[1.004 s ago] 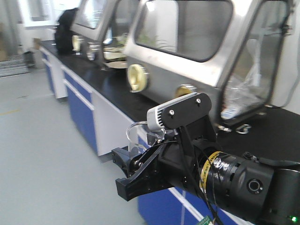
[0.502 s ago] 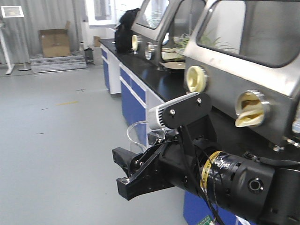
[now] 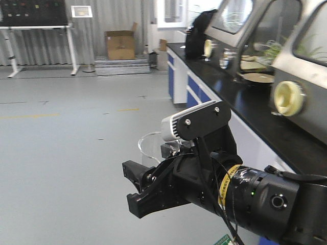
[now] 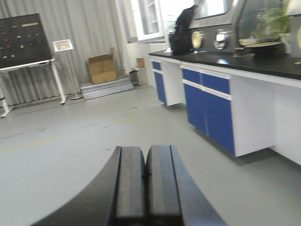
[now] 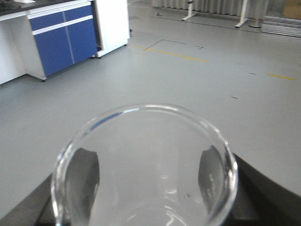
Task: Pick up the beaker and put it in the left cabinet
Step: 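Hold the beaker in the right gripper while the base turns away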
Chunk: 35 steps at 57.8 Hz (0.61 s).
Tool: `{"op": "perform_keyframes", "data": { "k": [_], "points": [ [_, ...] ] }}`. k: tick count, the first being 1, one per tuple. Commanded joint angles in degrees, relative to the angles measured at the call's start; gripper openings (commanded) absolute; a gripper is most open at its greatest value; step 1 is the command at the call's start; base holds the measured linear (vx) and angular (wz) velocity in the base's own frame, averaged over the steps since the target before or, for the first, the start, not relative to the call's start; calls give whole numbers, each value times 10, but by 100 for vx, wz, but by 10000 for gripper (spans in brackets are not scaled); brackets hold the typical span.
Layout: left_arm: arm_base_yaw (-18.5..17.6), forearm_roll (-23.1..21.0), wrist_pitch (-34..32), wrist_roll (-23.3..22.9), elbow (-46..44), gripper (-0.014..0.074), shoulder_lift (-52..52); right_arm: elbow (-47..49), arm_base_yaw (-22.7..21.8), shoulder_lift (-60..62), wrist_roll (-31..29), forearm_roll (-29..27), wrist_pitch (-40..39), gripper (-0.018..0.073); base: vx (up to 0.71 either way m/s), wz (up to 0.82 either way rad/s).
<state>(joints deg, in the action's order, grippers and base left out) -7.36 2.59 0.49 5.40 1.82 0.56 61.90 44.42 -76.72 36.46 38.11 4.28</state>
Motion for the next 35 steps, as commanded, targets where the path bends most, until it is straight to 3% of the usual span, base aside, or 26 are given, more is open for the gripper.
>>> {"op": "perform_keyframes", "data": {
  "k": [1,35],
  "points": [
    [0,-2,-48,-2,9,1,11,22,-3,18,-1,3,-38,17,19,43],
    [0,-2,-48,-2,9,1,11,22,-3,18,-1,3,-38,17,27,34]
  ]
}}
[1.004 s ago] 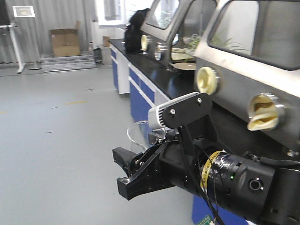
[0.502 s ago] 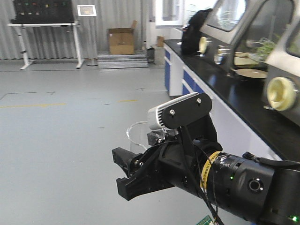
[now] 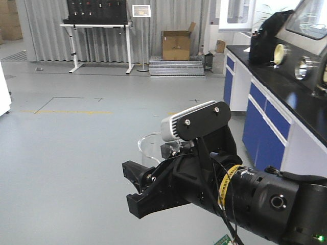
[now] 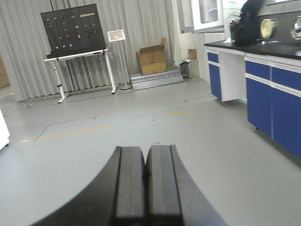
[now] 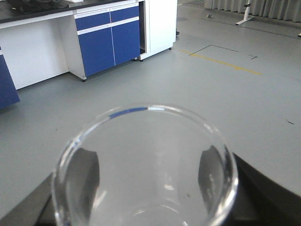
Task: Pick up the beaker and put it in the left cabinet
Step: 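Hold the beaker in the right gripper while the base turns away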
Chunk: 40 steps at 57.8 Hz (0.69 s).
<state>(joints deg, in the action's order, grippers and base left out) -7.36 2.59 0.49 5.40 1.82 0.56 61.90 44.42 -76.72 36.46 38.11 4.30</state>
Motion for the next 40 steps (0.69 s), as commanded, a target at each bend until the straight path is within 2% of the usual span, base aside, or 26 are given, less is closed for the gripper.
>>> {"op": "perform_keyframes", "data": {
  "k": [1,40],
  "points": [
    [0,-2,-48,-2,9,1,11,22,-3,18,-1,3,-38,17,34,19],
    [0,-2,-48,-2,9,1,11,22,-3,18,-1,3,-38,17,45,7]
  ]
}}
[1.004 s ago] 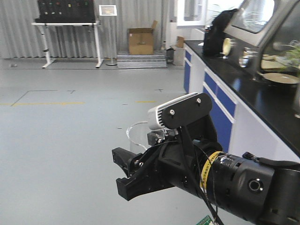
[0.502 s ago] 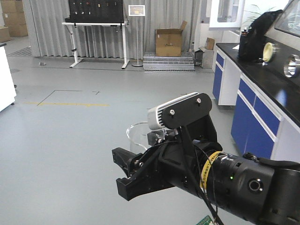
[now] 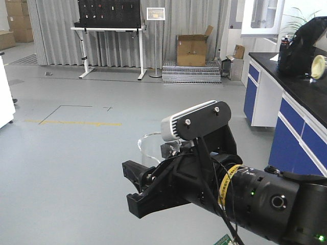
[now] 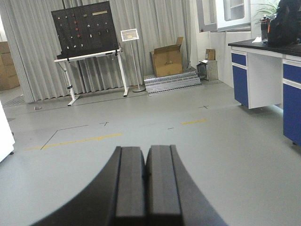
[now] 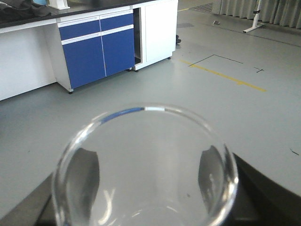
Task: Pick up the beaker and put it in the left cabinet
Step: 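Hold the beaker in the right gripper while the base turns away, then carry the beaker in the right gripper toward the open cabinet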
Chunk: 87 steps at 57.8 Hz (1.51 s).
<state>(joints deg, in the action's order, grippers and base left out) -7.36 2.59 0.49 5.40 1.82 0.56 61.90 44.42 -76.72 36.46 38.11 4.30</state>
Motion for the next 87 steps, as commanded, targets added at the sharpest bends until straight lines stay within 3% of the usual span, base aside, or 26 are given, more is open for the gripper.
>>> {"op": "perform_keyframes", "data": {
  "k": [1,87],
  "points": [
    [0,-2,-48,-2,9,1,11,22,-3,18,-1,3,-38,17,54,1],
    [0,-2,-48,-2,9,1,11,22,-3,18,-1,3,-38,17,64,0]
  ]
}}
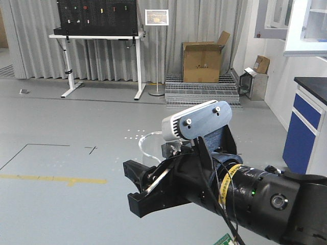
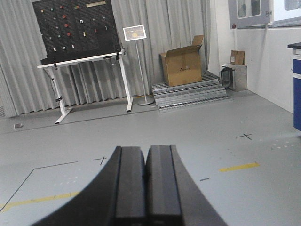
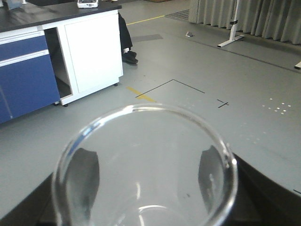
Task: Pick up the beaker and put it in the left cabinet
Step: 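Carry the beaker in the right gripper toward the open cabinet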
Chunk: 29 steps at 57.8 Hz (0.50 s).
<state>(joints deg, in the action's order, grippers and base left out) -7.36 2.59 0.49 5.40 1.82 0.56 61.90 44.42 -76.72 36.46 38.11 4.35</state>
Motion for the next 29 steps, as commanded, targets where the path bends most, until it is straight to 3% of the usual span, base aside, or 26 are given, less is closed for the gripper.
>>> {"op": "perform_keyframes", "data": {
  "k": [1,29],
  "points": [
    [0,-2,-48,-2,9,1,11,22,-3,18,-1,3,-38,17,71,-6],
    [0,-2,-48,-2,9,1,11,22,-3,18,-1,3,-39,17,72,-6]
  ]
}}
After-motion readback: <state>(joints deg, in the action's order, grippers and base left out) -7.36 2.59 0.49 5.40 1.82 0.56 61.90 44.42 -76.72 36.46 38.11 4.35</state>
